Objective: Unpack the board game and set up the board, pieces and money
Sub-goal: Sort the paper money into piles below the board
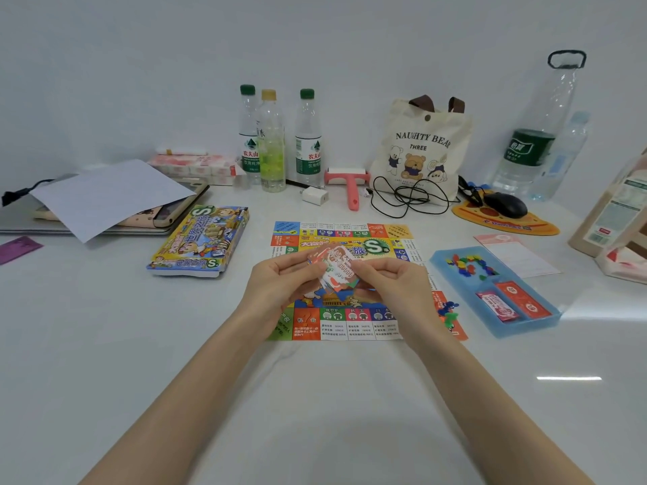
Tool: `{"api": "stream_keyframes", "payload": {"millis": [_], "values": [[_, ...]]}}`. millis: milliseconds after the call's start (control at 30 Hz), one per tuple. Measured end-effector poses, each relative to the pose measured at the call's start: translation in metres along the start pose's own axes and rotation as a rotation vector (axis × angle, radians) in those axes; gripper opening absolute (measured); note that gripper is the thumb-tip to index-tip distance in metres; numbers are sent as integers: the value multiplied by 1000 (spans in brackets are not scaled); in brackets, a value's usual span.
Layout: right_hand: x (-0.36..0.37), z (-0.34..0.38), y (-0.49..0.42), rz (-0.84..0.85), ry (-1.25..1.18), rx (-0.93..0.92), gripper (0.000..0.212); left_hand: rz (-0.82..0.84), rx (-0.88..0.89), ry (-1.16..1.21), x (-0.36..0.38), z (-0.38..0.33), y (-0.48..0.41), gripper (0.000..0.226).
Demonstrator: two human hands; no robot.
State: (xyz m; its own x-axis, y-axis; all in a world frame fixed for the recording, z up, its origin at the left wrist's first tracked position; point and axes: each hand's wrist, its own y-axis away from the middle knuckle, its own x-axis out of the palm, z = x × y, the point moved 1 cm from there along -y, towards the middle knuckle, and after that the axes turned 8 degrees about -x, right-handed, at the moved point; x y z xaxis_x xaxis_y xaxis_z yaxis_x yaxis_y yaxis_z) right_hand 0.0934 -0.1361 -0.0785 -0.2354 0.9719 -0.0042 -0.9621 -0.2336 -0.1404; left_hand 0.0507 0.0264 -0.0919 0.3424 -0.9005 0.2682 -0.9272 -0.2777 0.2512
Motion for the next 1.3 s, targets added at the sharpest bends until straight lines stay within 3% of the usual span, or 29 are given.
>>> {"api": "stream_keyframes", "payload": {"millis": [233, 433, 567, 633, 767, 867, 1300], "values": [[0, -3, -2, 33, 119, -47, 14, -21, -14, -14, -2, 1, -3, 40], [-10, 2, -5, -17, 99, -94, 2, -69, 11, 16, -2, 0, -1, 21], [-26, 17, -7, -10, 113, -105, 5, -37, 13, 67, -6, 0, -2, 28], [-34, 22, -3, 92, 240, -77, 6, -56, 32, 94, -8, -2, -3, 30], [-50, 23, 17, 329, 789, -152, 15, -70, 60, 105, -8, -5, -4, 32], [-50, 13, 34, 399, 978, -217, 16, -69, 70, 78, -6, -6, -3, 34], [-42, -11, 49, 407, 1065, -282, 14, -71, 69, 151, -7, -8, 0, 37]]}}
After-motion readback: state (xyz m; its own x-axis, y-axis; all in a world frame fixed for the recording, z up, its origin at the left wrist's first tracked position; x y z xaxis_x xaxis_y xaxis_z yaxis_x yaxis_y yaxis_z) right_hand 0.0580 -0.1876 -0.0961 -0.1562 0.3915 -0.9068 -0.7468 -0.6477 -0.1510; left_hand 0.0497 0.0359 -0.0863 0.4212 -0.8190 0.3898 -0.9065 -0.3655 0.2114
